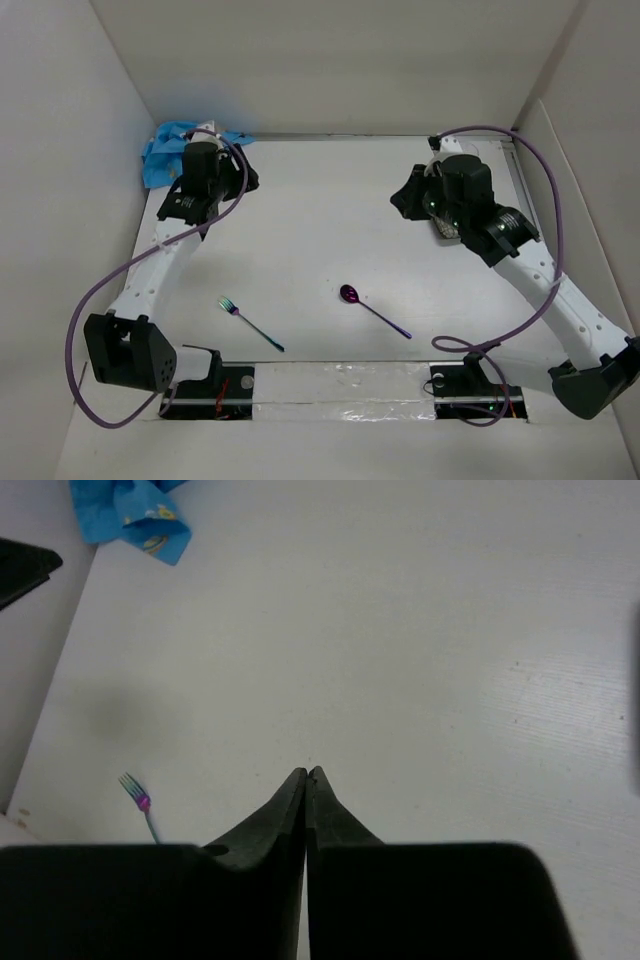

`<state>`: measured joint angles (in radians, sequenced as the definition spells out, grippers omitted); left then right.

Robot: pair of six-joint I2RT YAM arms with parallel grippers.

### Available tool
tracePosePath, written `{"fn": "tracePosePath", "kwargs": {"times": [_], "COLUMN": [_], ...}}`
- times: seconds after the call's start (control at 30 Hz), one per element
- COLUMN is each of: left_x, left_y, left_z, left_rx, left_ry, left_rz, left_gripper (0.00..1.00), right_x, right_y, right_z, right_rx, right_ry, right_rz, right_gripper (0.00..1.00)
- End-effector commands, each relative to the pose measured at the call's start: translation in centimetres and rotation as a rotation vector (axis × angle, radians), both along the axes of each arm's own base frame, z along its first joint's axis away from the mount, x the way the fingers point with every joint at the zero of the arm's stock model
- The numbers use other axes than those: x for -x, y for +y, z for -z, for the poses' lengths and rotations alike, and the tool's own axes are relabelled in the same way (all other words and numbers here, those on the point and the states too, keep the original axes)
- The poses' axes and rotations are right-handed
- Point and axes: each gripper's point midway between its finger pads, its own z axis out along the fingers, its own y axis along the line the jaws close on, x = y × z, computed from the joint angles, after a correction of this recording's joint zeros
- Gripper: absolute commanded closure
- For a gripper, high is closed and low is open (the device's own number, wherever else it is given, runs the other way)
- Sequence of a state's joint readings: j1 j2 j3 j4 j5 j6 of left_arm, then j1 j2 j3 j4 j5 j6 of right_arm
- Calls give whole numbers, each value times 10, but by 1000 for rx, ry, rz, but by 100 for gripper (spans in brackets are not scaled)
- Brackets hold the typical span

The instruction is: Set the dinner table for one person

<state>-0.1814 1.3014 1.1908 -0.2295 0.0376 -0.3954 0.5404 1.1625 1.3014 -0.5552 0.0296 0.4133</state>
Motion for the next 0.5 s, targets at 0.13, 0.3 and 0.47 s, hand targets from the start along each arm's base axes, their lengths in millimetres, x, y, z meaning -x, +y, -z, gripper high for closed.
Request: {"fn": "tracePosePath", "kwargs": {"times": [0.13, 0.3, 0.47], "left_x": [-33, -79, -112], "left_y": [51, 81, 112], "left_z": [-10, 39, 91], "left_rx": [-94, -167, -342], "left_ry": [-7, 108, 249], "left_rz": [-261, -368, -470], "left_gripper": [100, 100, 76], "right_x": [-4, -7, -10], "right_y": [16, 16, 13], "right_z": [-11, -9, -9], "right_rx": [-88, -81, -63], "right_ry": [-43, -51, -45], "right_rz": [-122, -120, -112], "right_gripper": [100, 100, 100]}}
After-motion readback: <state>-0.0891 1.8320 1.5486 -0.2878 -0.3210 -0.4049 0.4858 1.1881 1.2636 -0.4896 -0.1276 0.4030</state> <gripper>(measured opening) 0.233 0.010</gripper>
